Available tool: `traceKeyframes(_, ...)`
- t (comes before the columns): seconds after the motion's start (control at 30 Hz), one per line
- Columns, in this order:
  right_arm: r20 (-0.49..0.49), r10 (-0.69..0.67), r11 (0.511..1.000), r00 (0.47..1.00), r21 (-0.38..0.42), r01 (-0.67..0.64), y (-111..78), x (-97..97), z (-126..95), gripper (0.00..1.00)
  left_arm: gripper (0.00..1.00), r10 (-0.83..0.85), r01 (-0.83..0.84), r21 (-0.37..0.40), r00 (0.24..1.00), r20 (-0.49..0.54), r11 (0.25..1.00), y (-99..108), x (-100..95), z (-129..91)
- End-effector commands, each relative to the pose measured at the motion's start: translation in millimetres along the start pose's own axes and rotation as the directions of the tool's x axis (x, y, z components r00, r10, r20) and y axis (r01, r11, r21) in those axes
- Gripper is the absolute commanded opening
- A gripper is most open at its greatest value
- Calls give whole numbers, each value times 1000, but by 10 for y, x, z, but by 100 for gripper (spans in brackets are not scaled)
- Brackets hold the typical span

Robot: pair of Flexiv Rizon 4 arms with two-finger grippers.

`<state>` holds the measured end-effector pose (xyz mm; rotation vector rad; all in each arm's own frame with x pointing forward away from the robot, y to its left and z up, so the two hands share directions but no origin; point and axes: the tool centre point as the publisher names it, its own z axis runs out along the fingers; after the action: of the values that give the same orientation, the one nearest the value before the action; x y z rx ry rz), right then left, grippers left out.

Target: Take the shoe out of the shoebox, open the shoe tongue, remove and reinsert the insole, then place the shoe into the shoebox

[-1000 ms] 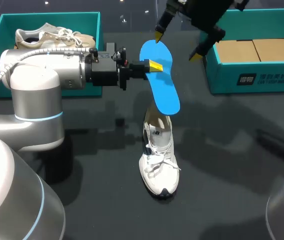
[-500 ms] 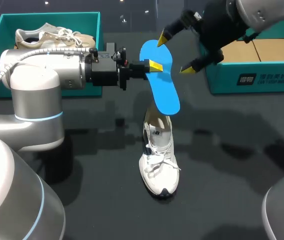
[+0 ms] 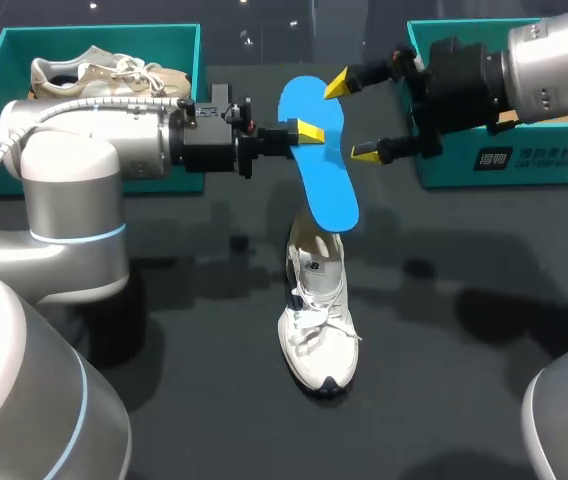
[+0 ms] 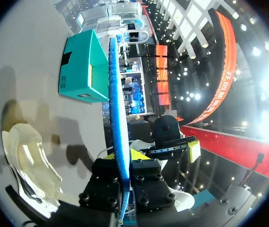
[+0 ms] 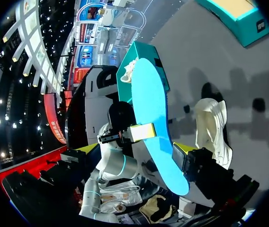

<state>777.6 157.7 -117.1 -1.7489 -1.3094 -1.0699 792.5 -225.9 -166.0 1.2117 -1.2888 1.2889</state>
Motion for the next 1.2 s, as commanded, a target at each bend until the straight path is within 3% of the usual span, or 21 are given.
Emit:
traceKeyframes(0.03,-223,4,1000,975,10,-2,20,-77,14,100,0,54,-53,8,998,-22,999,77,-60,-154)
traceKeyframes(0.27,-252,20,1000,968,22,-15,55,-118,0,100,0,299,-299,32,954,17,954,118,86,-390)
traceKeyframes(0.37,-262,23,1000,965,26,-17,64,-129,-7,100,0,504,-508,85,861,66,857,89,227,-461)
traceKeyframes(0.5,-276,36,999,960,33,-28,77,-161,-11,100,0,671,-679,89,734,106,729,97,428,-471)
traceKeyframes(0.8,-298,59,998,953,51,-46,100,-200,-41,100,0,810,-823,46,566,153,567,-28,554,-497)
traceKeyframes(1.1,-298,59,998,953,51,-46,100,-200,-41,100,0,915,-921,-11,387,111,390,-210,612,-634)
traceKeyframes(1.2,-298,59,998,953,51,-46,100,-200,-41,100,0,967,-970,-2,242,81,242,-224,582,-671)
